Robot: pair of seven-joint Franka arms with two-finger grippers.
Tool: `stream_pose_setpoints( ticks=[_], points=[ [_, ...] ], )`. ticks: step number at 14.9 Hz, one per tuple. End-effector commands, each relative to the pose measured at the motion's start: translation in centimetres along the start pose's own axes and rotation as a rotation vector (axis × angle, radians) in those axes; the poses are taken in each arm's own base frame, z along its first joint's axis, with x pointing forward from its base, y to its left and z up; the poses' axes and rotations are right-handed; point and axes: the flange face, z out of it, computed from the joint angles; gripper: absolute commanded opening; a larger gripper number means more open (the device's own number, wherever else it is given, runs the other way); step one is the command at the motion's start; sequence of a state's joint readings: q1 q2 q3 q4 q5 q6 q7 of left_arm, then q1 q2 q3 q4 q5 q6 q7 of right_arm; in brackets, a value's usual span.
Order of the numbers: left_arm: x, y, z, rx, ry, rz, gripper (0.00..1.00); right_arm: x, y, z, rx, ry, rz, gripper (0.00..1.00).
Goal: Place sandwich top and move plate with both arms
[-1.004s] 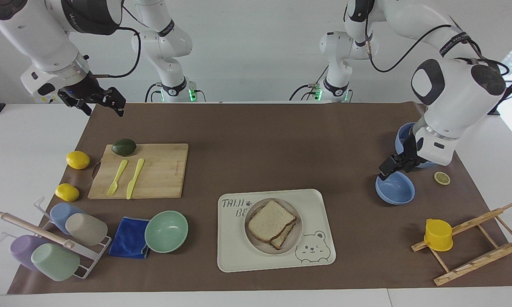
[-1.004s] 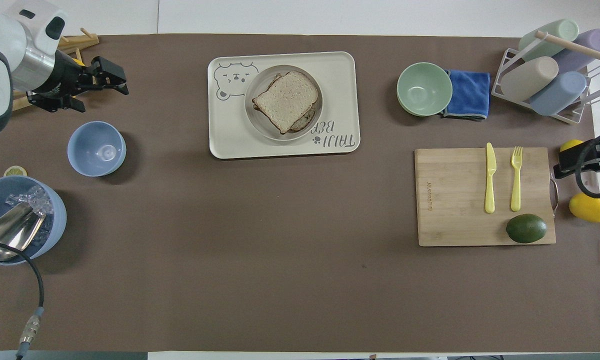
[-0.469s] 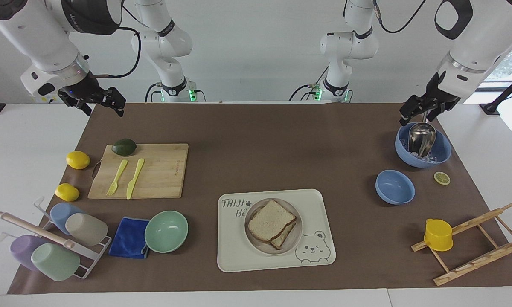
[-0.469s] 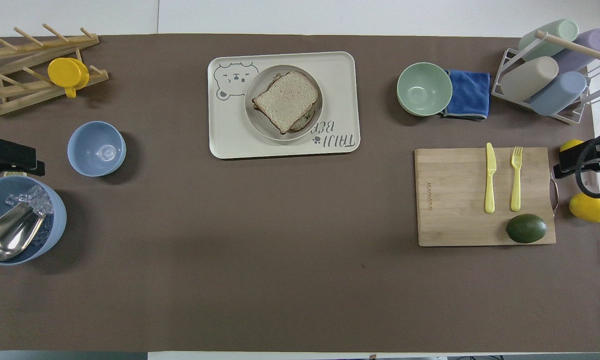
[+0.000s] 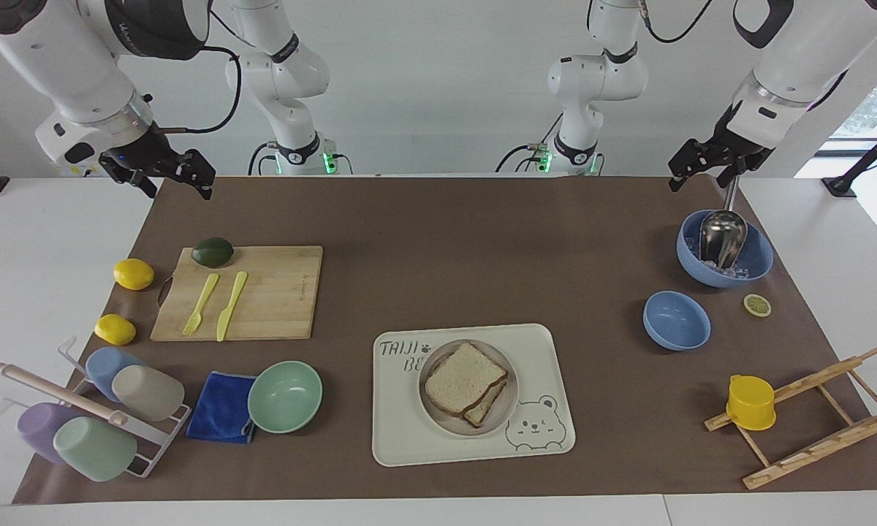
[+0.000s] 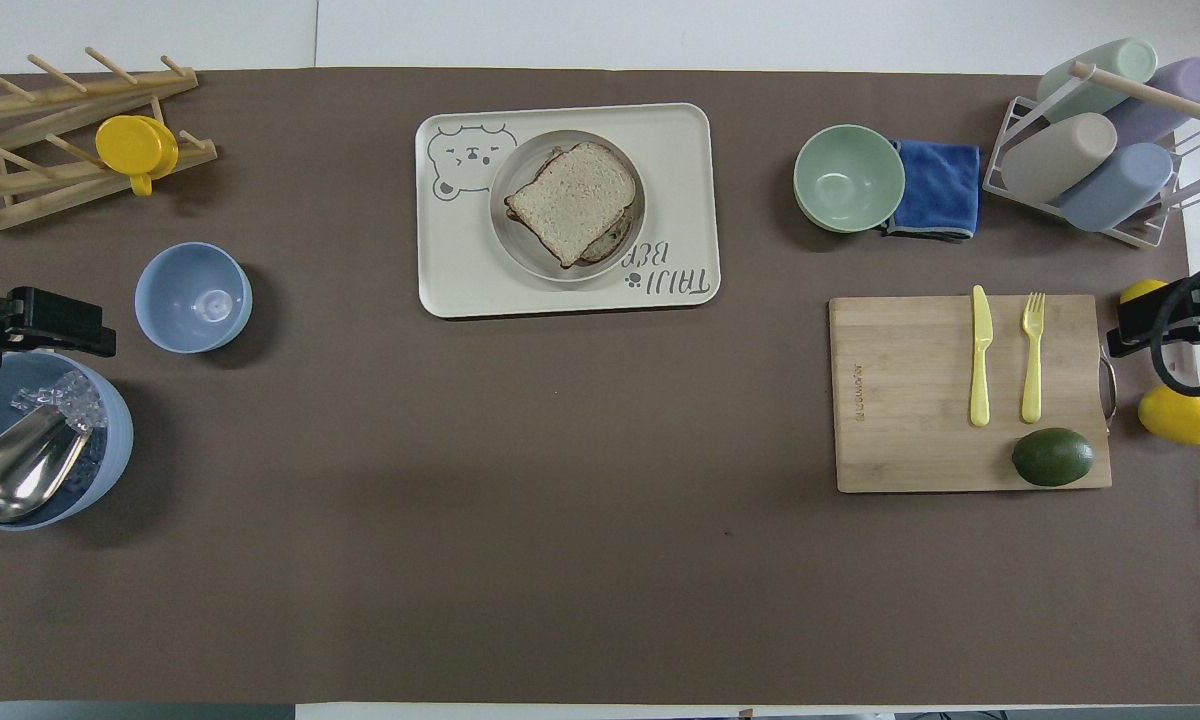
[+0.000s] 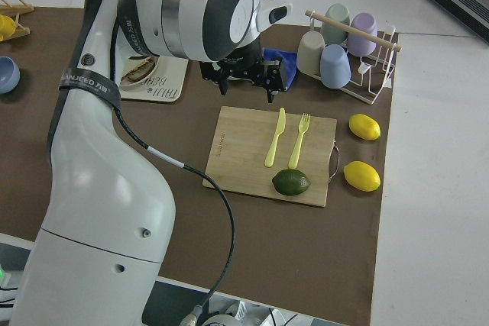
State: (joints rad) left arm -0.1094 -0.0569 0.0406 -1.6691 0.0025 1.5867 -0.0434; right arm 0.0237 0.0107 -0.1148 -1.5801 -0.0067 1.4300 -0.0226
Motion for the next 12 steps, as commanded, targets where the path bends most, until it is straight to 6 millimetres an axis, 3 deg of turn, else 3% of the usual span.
stream_pose_setpoints(
  ticks=[1, 4, 12],
  points=[
    [0.4, 0.0, 0.6, 0.028, -0.006, 0.032, 1.0, -0.2, 0.1, 0.2, 0.013, -0.003, 0.017, 1.0],
    [-0.4, 0.0, -1.3, 0.018, -0.017, 0.029, 1.0, -0.2, 0.1, 0.2, 0.013, -0.003, 0.017, 1.0],
    [-0.7, -0.6, -1.5, 0.018, -0.006, 0.012, 1.0, -0.2, 0.1, 0.2, 0.013, -0.002, 0.017, 1.0]
  ],
)
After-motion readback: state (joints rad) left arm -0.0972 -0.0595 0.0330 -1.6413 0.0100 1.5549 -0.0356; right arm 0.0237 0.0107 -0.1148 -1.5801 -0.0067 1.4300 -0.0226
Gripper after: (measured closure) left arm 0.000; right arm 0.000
